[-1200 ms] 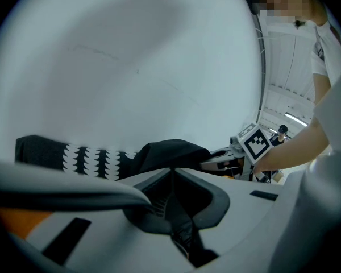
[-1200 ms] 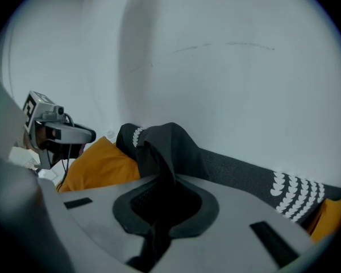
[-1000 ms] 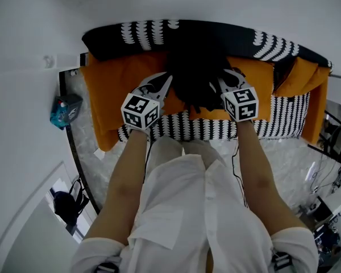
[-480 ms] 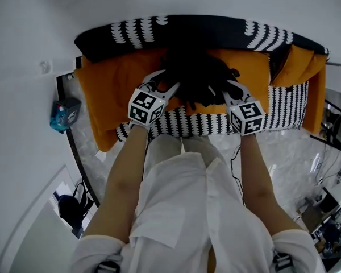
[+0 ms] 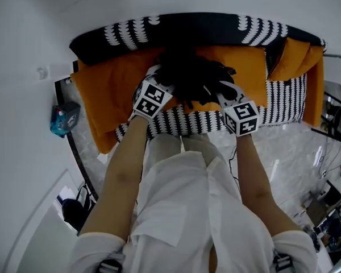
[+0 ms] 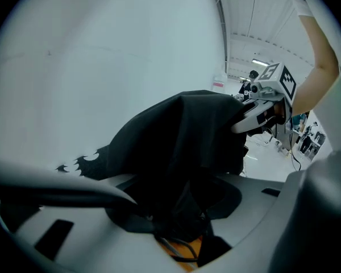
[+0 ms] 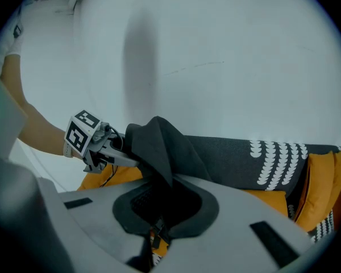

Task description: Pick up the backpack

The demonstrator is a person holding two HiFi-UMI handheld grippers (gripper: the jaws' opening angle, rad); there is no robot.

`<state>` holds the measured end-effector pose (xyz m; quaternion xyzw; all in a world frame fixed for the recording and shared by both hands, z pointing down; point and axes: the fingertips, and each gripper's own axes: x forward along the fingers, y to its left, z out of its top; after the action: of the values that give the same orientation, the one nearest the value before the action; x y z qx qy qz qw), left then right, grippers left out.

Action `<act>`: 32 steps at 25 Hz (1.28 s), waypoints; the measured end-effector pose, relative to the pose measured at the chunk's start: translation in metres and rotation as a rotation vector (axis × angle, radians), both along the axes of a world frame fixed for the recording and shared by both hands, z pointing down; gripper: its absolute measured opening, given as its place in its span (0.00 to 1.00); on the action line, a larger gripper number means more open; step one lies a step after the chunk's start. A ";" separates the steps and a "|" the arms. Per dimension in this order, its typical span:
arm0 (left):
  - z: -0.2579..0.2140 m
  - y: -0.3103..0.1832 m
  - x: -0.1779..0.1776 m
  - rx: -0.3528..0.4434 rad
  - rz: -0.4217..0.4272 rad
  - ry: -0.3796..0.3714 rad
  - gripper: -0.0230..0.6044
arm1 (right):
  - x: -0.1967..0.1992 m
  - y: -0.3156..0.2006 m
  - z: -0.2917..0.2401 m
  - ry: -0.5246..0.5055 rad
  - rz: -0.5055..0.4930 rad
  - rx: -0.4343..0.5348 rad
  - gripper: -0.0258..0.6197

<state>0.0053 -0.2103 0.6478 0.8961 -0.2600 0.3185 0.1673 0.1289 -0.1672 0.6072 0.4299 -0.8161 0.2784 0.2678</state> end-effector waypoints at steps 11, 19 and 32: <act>0.002 0.015 0.008 -0.092 -0.031 0.020 0.15 | 0.001 -0.007 0.003 -0.018 0.044 -0.009 0.08; -0.012 0.026 0.001 -0.137 -0.075 0.043 0.13 | -0.003 -0.003 -0.006 -0.016 0.038 -0.014 0.08; -0.068 0.047 -0.015 -0.130 -0.147 0.108 0.12 | -0.016 0.009 -0.048 -0.022 0.020 0.014 0.08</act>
<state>-0.0101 -0.1632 0.5802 0.8778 -0.2943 0.2726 0.2619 0.1124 -0.1577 0.5592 0.4368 -0.8166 0.2801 0.2530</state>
